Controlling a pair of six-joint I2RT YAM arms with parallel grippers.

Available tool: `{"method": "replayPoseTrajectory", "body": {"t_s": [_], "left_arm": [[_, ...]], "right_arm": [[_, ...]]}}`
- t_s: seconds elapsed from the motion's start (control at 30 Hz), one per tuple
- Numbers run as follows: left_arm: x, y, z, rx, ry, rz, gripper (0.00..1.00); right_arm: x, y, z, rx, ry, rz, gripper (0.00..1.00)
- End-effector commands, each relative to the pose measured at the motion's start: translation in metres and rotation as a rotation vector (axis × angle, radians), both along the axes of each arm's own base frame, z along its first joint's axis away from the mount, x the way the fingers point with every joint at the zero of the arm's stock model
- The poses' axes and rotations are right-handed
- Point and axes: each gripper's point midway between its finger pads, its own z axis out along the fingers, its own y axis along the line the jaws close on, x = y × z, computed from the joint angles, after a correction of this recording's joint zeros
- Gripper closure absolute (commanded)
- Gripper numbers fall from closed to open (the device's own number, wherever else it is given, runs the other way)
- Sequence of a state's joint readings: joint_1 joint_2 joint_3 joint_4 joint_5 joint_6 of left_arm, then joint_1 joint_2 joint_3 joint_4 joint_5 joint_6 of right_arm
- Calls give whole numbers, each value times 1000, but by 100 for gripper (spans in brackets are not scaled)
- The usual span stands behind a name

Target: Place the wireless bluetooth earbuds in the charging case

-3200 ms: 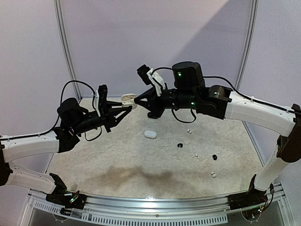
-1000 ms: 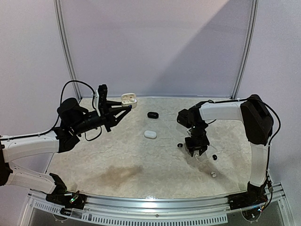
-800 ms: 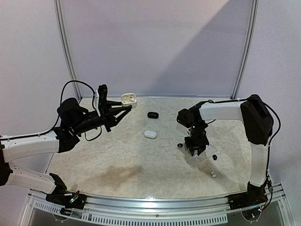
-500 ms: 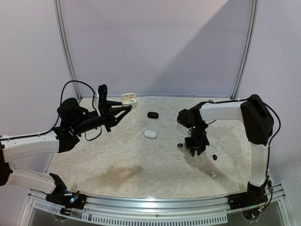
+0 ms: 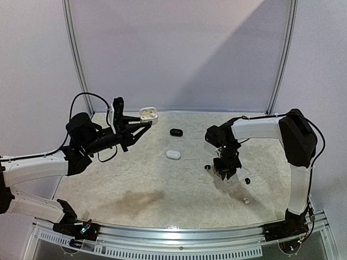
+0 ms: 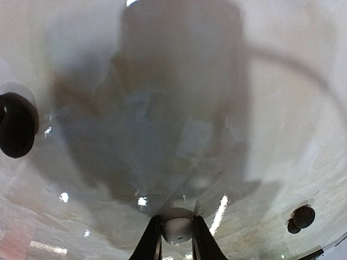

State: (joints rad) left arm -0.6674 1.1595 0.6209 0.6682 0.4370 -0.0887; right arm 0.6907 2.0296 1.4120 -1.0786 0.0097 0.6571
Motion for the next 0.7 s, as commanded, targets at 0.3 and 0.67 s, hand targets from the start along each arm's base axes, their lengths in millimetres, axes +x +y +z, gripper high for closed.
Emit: {"method": "replayPoseTrajectory", "body": {"t_s": [0.3,0.67], "left_arm": [[12,9,8,-25,-38,90,100],[23,16,18,-35,-69,170,100]], "right_arm": [[119,105,338,509,-1066,74,100],[12,265,483,1061,-1578,519,100]]}}
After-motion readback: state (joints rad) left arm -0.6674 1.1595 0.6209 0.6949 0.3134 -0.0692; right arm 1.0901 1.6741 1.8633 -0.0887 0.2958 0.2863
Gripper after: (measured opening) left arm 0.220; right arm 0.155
